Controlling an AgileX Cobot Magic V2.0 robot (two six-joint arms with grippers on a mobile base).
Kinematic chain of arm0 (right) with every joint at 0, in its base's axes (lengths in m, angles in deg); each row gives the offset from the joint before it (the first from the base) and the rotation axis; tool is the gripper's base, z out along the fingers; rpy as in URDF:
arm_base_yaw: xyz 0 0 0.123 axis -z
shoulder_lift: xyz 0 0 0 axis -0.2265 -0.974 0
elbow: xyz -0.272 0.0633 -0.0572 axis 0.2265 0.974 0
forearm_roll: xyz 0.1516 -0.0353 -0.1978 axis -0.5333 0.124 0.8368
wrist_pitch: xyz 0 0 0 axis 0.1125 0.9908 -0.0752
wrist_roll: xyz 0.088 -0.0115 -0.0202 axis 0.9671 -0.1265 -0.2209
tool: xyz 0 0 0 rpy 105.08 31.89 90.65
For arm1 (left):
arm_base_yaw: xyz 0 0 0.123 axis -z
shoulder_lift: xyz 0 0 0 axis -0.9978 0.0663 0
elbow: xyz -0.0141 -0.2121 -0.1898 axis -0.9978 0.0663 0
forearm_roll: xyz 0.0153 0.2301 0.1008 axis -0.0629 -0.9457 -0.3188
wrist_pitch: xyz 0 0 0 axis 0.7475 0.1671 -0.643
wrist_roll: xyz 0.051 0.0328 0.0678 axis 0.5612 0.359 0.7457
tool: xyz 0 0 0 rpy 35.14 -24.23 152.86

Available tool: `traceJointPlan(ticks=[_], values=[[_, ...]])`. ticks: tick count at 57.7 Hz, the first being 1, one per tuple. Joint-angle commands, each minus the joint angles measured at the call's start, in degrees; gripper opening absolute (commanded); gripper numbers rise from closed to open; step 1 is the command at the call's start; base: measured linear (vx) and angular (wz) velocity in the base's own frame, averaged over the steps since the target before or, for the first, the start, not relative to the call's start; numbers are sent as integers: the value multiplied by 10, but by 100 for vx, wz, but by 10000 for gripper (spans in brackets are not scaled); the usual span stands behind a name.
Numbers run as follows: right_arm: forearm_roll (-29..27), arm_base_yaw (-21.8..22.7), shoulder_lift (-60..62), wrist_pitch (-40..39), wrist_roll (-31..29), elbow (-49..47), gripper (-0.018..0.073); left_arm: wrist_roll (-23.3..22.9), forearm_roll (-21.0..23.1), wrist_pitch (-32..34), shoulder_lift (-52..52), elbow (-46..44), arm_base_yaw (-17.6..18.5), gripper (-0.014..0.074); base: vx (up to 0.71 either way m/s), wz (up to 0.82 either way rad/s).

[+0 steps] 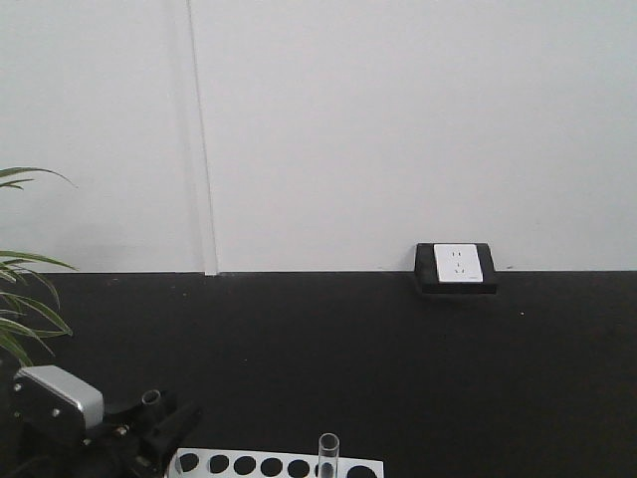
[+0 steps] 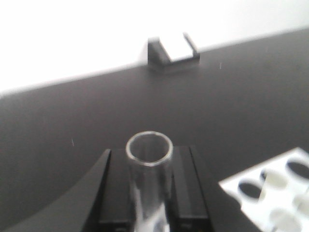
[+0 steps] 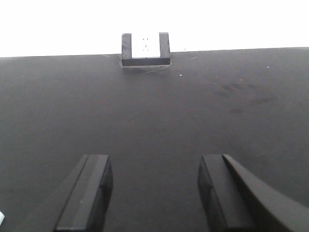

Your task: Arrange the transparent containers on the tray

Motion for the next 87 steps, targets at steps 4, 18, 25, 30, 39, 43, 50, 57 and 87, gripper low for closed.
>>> traceJointPlan(ticks=[4,18,25,30,39,43,50,57,87], values=[[1,2,-3,-51,-2,-19,470,-2,8,6,-97,-16,4,62,0,0],[-64,-22,-7,-77,-26,-18,470,-2,8,-163,-260,-16,4,63,0,0],[-96,-112,-38,-92,-99,-17,470,-2,8,-241,-339,-16,4,64,0,0],[-113,-184,-75,-152,-118,-5,470,-2,8,-289,-379,-16,3,64,0,0],[-126,-308,-175,-290,-113,19,470,-2,8,-358,-425,-16,3,66,0,0],[-116,-399,-277,-382,-113,19,470,-2,8,-367,-445,-16,3,66,0,0],[-116,-440,-349,-451,-113,19,471,-2,8,-367,-446,-16,3,66,0,0],[-117,-460,-410,-515,-105,18,472,-2,8,-367,-446,-16,3,66,0,0],[-102,-460,-543,-538,-81,-99,489,-2,8,-367,-446,-16,3,67,0,0]])
